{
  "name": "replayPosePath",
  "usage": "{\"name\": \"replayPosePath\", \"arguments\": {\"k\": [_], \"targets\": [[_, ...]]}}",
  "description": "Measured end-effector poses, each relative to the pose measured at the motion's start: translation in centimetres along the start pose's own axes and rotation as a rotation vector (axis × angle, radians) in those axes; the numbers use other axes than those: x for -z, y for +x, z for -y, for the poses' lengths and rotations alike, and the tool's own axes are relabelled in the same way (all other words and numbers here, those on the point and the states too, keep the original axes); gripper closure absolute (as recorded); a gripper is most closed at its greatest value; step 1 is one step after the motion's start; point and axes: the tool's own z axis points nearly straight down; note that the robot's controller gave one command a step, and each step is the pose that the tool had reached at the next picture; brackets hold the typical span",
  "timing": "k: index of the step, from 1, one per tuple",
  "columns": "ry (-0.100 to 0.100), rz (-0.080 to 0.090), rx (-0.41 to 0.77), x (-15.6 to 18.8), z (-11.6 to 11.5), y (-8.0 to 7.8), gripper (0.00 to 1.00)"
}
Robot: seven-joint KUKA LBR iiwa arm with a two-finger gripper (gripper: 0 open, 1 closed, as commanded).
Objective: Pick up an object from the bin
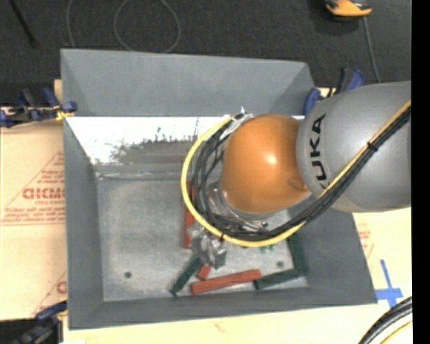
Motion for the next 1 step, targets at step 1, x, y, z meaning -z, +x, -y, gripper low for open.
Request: {"name": "replayPosePath", "arguments": {"k": [1], "targets": [[-0.005,-0.002,0.007,-2.04,0.37,1.21,1.00]]}}
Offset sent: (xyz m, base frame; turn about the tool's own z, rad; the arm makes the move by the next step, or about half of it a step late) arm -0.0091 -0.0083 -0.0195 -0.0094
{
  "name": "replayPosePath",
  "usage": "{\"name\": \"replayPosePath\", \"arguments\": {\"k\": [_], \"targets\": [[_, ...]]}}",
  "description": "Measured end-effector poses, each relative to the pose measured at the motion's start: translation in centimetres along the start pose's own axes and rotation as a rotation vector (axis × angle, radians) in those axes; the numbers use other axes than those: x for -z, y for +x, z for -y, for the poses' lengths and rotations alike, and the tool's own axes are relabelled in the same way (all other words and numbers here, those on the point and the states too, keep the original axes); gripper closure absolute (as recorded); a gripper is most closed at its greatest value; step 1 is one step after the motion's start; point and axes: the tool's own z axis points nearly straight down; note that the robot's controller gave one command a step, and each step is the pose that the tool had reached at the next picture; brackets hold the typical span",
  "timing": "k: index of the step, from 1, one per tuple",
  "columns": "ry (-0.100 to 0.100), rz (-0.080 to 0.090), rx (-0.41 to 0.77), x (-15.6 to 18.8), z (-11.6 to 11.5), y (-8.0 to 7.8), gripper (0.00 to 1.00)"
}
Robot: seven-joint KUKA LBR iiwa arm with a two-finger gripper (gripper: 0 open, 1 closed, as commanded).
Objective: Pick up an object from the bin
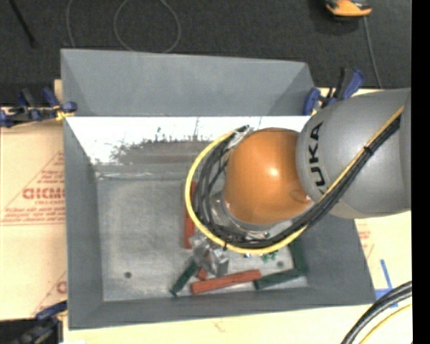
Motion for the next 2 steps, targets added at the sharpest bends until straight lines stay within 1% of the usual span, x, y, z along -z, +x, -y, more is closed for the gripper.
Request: {"name": "replayPosePath", "arguments": {"k": [1,2], "targets": [[0.006,0.011,0.005,8.1,1.1,0.1,1.00],[0.000,-0.001,0.314,1.6,-4.3,-0.9,1.00]]}}
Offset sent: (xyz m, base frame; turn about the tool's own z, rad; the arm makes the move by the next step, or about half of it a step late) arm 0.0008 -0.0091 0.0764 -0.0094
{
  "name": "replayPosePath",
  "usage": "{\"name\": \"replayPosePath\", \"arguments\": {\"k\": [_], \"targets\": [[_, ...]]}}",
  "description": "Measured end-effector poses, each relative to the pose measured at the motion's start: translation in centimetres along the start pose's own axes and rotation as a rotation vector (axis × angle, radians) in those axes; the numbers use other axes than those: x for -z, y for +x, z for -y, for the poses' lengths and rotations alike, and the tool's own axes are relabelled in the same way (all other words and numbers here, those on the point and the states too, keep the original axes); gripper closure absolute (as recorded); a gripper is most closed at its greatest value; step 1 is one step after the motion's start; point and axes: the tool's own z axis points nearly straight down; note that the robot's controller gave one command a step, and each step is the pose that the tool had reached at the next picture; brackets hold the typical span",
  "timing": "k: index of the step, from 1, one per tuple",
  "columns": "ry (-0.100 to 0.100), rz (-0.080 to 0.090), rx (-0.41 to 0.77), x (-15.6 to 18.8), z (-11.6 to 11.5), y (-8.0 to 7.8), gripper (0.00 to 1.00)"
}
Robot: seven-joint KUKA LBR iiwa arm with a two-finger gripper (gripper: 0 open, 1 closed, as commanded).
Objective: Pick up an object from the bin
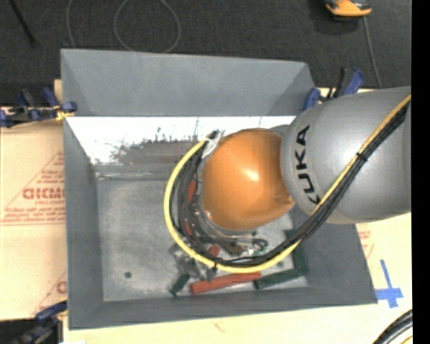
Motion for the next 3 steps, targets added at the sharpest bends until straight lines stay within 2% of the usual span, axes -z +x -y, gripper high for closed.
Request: {"name": "replayPosePath", "arguments": {"k": [1,2,3], "targets": [[0.002,0.006,-0.188,-0.1,2.0,-2.1,1.00],[0.002,0.005,-0.188,-0.1,1.9,-2.0,0.00],[0.000,-0.002,-0.113,-9.6,6.4,1.8,0.00]]}}
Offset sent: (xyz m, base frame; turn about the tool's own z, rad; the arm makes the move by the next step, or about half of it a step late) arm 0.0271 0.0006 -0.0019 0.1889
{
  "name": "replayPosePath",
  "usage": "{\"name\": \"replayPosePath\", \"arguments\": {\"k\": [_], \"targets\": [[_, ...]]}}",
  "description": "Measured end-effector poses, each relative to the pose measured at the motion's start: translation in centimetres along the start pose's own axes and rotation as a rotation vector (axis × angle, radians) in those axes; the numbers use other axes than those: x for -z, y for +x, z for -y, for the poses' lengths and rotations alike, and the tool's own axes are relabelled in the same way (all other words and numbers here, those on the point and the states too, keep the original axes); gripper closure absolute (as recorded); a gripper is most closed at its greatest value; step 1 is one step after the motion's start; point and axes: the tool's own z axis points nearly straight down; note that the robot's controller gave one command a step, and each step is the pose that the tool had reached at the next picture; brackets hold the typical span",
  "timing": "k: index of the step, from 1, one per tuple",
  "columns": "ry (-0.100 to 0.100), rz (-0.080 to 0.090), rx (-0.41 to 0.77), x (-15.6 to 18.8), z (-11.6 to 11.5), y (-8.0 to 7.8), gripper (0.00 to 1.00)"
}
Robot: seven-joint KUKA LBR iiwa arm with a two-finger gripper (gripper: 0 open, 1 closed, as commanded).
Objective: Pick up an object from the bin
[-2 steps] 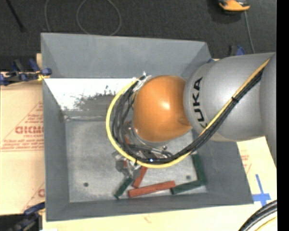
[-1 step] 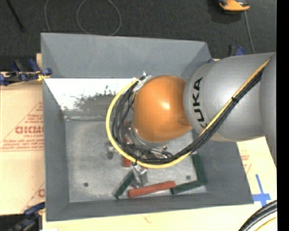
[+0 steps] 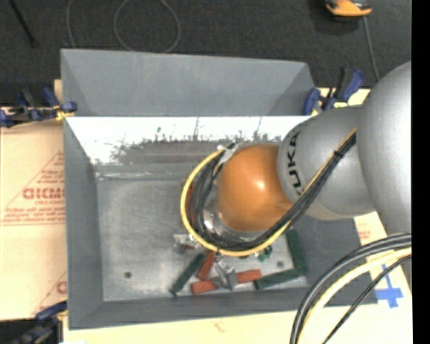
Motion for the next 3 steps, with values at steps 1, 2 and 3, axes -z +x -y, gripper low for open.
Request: {"name": "replayPosePath", "arguments": {"k": [1,2,3], "targets": [[0.002,0.000,0.002,0.6,0.0,-0.2,1.00],[0.008,0.009,0.007,11.4,0.9,2.8,1.00],[0.008,0.009,0.072,14.5,4.1,0.6,1.00]]}}
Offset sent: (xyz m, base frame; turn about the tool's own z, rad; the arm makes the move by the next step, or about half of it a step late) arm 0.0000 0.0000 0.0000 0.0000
